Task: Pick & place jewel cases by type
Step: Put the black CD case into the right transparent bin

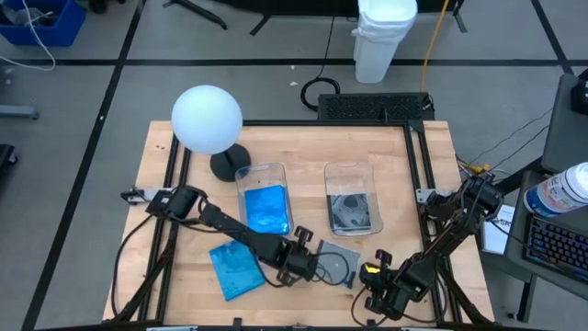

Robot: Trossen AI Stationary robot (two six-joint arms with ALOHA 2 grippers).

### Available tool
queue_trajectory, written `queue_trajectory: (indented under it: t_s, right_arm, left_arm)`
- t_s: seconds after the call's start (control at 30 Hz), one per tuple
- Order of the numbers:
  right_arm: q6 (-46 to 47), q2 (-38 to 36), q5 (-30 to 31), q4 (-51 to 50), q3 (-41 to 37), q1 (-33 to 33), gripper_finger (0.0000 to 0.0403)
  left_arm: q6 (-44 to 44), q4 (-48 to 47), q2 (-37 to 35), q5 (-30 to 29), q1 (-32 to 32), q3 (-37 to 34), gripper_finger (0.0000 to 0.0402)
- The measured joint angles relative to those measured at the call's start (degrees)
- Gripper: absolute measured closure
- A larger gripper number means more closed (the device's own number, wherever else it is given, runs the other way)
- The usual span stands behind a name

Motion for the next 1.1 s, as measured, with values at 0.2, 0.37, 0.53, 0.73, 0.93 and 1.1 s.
queue_trajectory:
  t_s: [0.2, 0.37, 0.53, 0.73, 0.93, 1.1]
  right_arm:
    - [0.0, 0.02, 1.71, -0.63, 0.0, -0.1, 0.0403]
    - [0.44, 0.04, 3.94, -0.49, -0.07, -0.11, 0.0403]
    - [0.43, 0.13, 7.36, -0.87, -0.18, -0.22, 0.0403]
    - [0.07, 0.12, 7.8, -0.61, -0.22, -1.44, 0.0403]
    - [-0.55, -0.03, 7.6, 0.53, -0.95, -2.36, 0.0403]
    - [-2.45, -0.26, 7.91, 5.7, -3.38, -2.72, 0.0403]
  left_arm:
    - [0.03, 3.04, -0.33, 1.52, 2.04, -2.42, 0.0392]
    - [-0.25, 5.14, -0.32, 3.1, 2.59, -2.97, 0.0392]
    - [-0.28, 6.78, -0.06, 4.04, 1.98, -3.03, 0.0392]
    - [2.22, 9.04, 1.29, 4.4, 0.8, -2.93, 0.0392]
    - [2.36, 9.78, 1.38, 5.43, -0.96, -2.97, 0.0392]
    - [5.24, 10.87, 1.44, 6.95, -2.26, -2.99, 0.0392]
